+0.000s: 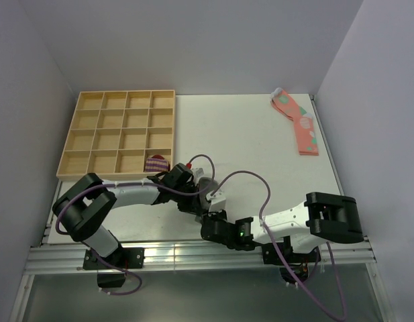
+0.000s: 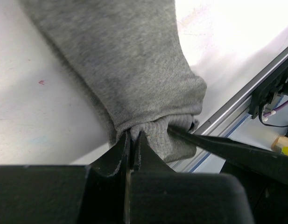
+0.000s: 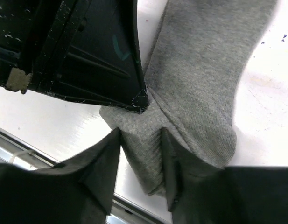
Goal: Roll the socks
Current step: Roll the sock at the center of the board.
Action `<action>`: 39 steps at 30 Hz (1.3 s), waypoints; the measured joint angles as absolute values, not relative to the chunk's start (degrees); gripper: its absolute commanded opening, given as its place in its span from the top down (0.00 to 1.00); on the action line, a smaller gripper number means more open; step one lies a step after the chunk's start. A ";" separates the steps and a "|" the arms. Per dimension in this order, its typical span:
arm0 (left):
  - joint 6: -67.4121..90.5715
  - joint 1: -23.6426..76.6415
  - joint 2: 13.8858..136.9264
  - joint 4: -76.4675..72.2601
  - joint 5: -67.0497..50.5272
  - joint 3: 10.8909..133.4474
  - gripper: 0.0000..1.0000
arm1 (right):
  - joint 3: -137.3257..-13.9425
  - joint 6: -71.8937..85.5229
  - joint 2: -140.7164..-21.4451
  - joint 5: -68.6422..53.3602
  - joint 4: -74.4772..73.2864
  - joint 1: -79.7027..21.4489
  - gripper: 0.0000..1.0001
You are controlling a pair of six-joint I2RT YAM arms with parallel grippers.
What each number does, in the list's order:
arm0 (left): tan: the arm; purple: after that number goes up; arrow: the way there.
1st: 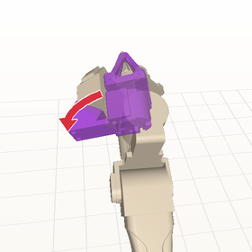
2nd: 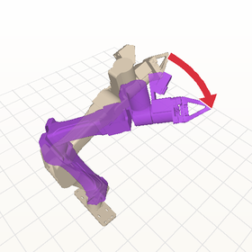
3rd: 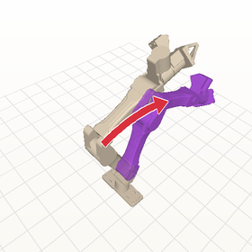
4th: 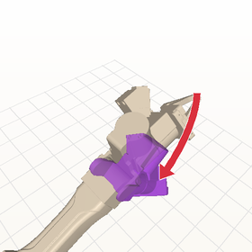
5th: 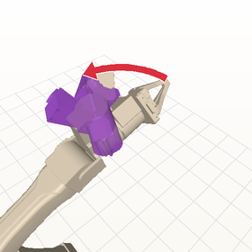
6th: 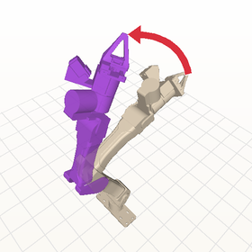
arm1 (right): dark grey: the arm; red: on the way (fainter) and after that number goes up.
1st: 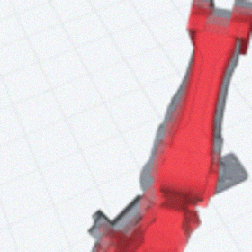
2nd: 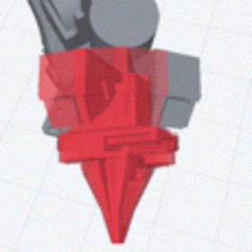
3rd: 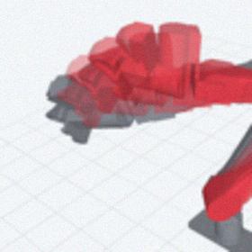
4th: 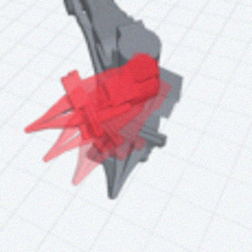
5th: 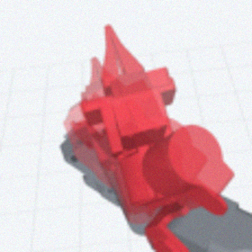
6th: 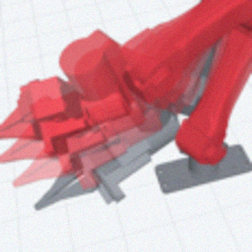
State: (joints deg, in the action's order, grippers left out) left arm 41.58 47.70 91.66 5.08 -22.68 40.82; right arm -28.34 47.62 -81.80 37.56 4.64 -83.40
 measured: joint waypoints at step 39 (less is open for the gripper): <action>47.90 39.53 73.38 1.34 -8.97 25.93 0.68 | -24.64 38.35 -89.41 1.56 34.94 -62.11 0.72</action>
State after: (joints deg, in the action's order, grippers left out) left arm 47.90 39.53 73.38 1.34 -8.97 25.93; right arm -24.64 38.35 -89.41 1.56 34.94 -62.11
